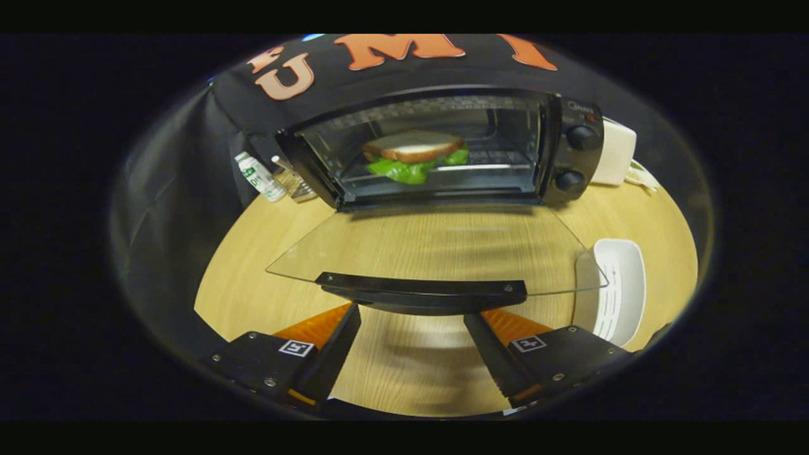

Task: Open the toaster oven, put the food inside, and close the toaster oven door.

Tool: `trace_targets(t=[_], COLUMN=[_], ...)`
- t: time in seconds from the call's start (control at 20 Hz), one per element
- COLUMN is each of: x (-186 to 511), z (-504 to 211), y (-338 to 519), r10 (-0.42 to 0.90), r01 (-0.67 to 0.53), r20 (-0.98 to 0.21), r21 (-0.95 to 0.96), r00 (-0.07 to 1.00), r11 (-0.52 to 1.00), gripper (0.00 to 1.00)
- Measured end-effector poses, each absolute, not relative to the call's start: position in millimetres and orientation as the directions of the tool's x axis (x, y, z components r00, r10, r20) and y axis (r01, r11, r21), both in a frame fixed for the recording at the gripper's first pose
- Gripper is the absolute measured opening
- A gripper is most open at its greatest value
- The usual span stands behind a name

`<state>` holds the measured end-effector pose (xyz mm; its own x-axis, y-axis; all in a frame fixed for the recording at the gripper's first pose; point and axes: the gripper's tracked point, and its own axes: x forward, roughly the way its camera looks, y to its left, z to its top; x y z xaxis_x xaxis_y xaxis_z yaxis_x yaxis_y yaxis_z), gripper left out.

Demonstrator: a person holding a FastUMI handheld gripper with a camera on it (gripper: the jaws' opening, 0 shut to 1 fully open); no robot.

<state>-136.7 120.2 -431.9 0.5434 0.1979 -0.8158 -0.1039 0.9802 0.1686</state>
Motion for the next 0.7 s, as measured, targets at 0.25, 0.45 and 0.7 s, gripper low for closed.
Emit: trace_targets(t=[0.25, 0.45, 0.7], x=[-72, -26, 5], z=[-397, -376, -357], y=[106, 102, 105], r10=[0.165, 0.147, 0.133], r01=[-0.067, -0.03, -0.023], r20=[-0.757, -0.715, -0.693], r21=[0.158, 0.174, 0.166], r00=[0.632, 0.683, 0.709], r11=[0.985, 0.984, 0.986], gripper=[0.96, 0.96, 0.96])
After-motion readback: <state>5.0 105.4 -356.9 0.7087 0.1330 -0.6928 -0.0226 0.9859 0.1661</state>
